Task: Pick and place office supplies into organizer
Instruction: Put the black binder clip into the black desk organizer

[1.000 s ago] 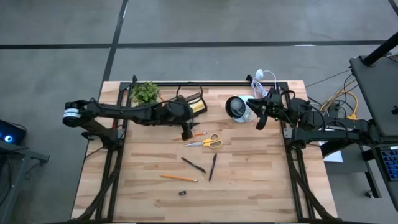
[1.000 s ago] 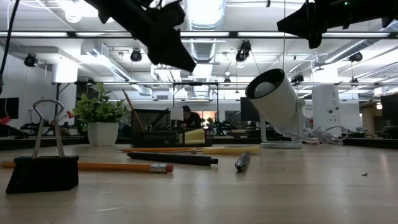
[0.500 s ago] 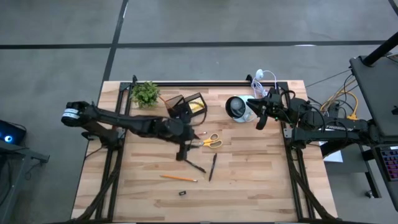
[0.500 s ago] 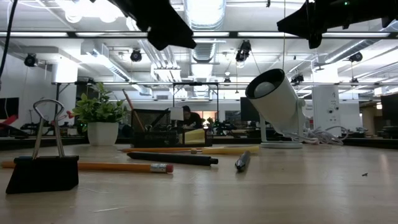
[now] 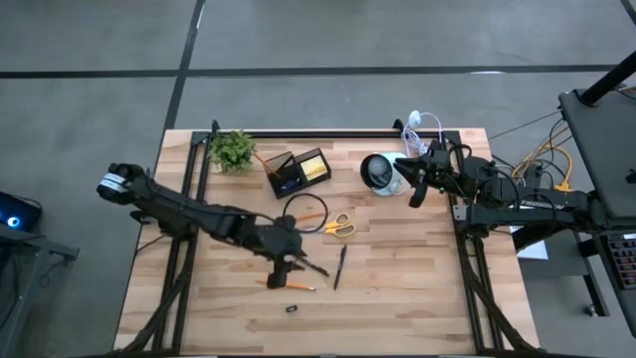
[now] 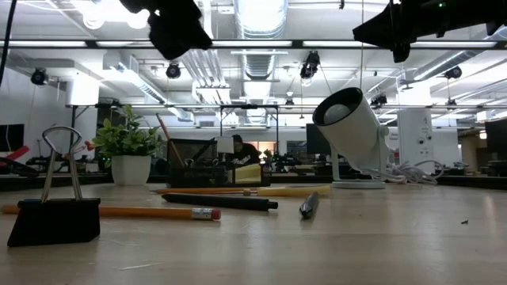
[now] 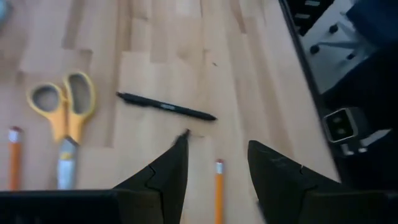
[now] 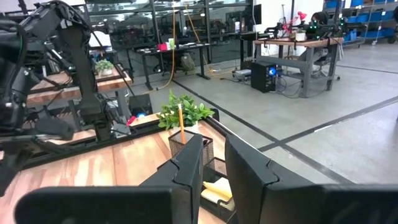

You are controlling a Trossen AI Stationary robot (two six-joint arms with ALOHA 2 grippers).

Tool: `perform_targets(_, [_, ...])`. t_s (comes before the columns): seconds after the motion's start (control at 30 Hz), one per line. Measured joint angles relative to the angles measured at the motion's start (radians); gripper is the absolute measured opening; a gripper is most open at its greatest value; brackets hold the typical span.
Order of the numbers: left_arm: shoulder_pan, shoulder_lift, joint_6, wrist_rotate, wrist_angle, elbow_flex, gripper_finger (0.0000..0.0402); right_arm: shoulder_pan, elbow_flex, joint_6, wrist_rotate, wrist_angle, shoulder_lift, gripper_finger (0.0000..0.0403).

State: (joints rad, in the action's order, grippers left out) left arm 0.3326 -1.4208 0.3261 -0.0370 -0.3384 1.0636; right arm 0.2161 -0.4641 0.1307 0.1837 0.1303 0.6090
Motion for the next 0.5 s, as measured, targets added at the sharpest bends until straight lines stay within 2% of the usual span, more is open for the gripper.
perform_targets(0.33, [0.133, 0.0, 0.17, -0.002, -0.052, 0.0, 0.015, 0.0, 0.0, -0.003, 0.0, 0.0, 0.0, 0.0059])
perform_targets(0.5, [0.178, -0.053, 0.254, -0.006, -0.092, 0.019, 0.015, 0.0, 0.0, -0.003, 0.0, -0.002, 0.0, 0.0059])
